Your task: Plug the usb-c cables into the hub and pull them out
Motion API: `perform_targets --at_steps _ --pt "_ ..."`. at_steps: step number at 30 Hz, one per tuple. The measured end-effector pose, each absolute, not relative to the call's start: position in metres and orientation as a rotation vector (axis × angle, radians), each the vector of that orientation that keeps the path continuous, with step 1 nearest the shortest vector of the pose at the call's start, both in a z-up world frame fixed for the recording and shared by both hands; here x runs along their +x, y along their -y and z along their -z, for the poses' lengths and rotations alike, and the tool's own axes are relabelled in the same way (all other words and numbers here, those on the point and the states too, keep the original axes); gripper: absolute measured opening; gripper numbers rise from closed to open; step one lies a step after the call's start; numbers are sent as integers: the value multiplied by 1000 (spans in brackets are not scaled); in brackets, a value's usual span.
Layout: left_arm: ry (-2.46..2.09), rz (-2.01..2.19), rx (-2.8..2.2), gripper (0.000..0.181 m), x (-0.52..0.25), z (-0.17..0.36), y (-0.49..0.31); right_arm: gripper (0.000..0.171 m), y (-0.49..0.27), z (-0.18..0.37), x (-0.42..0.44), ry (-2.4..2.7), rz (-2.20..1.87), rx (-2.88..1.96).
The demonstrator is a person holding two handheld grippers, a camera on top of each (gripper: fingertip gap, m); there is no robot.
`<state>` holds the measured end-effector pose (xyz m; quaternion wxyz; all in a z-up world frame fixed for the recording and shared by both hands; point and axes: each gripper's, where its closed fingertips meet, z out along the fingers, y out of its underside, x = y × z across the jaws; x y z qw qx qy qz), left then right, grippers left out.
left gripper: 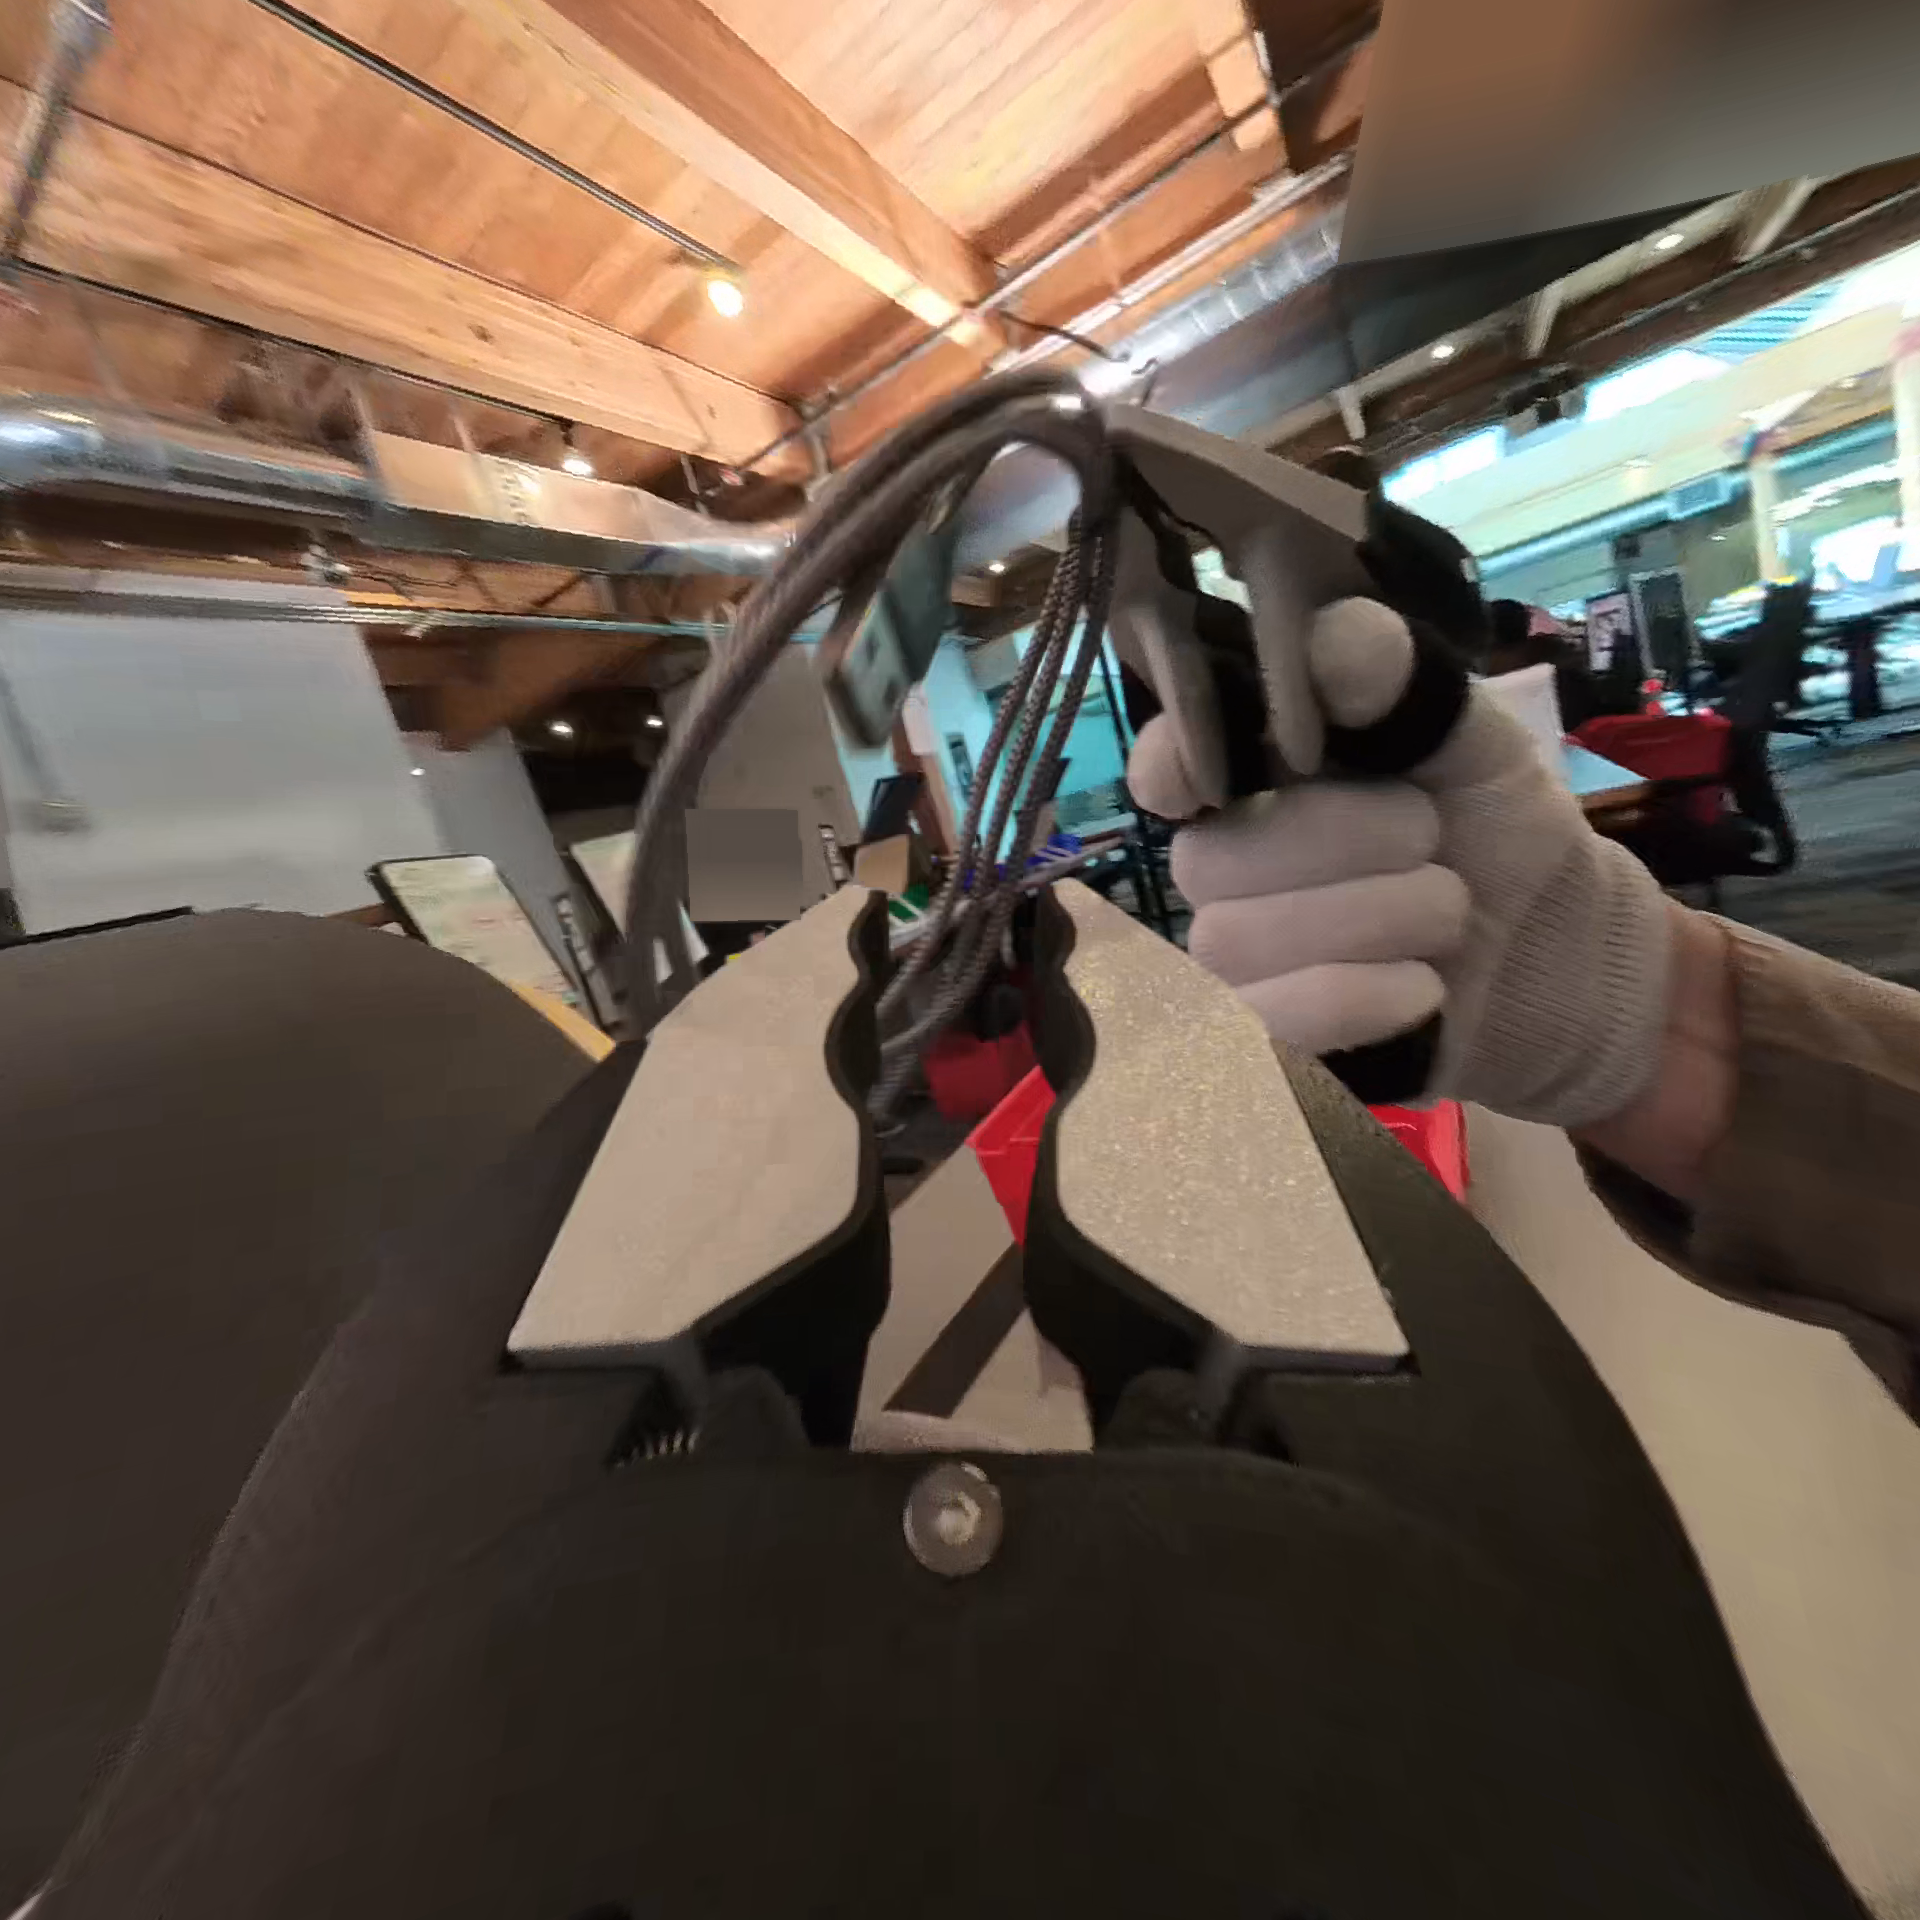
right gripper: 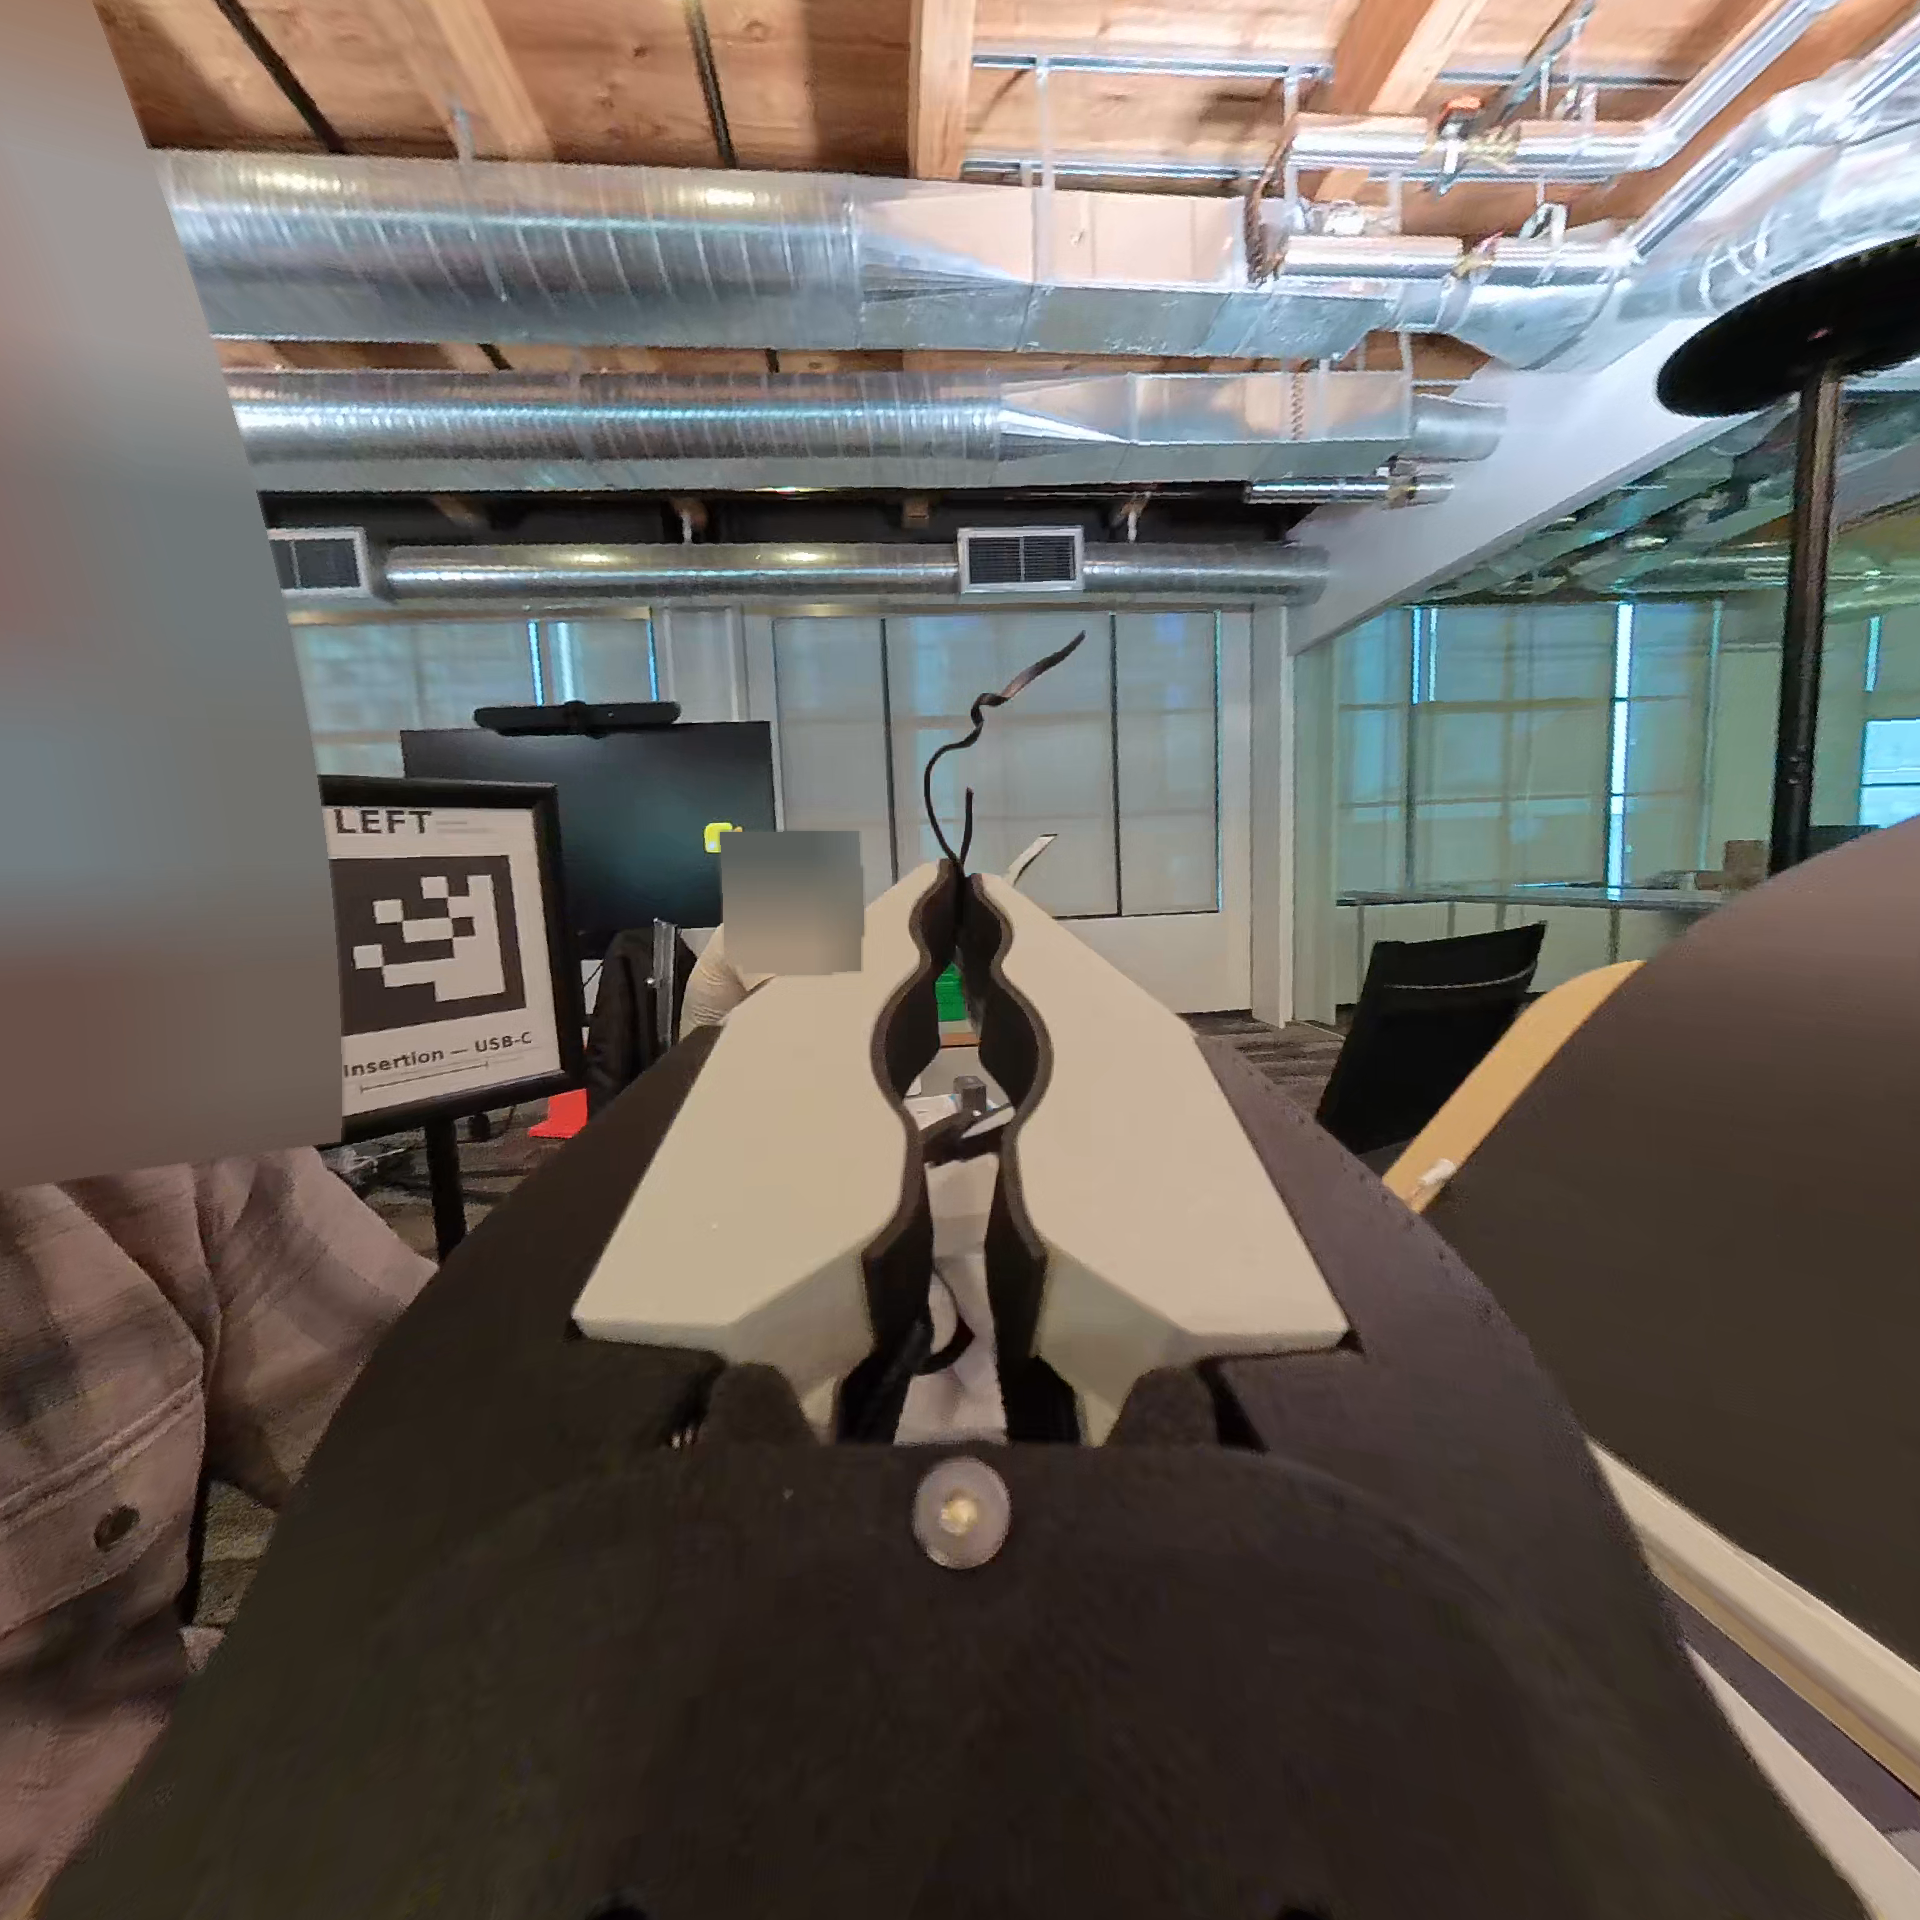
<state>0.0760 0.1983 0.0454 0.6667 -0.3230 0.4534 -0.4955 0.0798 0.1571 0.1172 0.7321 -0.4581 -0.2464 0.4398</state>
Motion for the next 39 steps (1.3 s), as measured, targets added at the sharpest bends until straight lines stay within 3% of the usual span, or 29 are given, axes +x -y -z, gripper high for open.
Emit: perform_targets --at_steps 9,15,20,24,25,29,39 --pt "-1383 1408 -650 20 52 -33 -167 0 -149 -111 105 579 -938 -1030" --pt "-1372 1290 -748 44 21 -64 -180 0 -149 -85 86 713 -1035 -1114" --pt "-1573 1302 -838 55 33 -31 -168 0 -149 -49 42 908 -1111 -1233" --pt "-1840 1339 -840 40 40 12 -140 0 -162 -38 43 869 -1144 -1291" --pt "-1848 1354 -830 25 42 13 -137 0 -166 -35 47 848 -1138 -1312" --pt "-1778 1191 -917 13 62 17 -152 0 -186 -22 70 747 -1064 -1413" --pt "-1556 191 -1045 9 120 51 -197 0 -223 -5 97 564 -721 -1629"
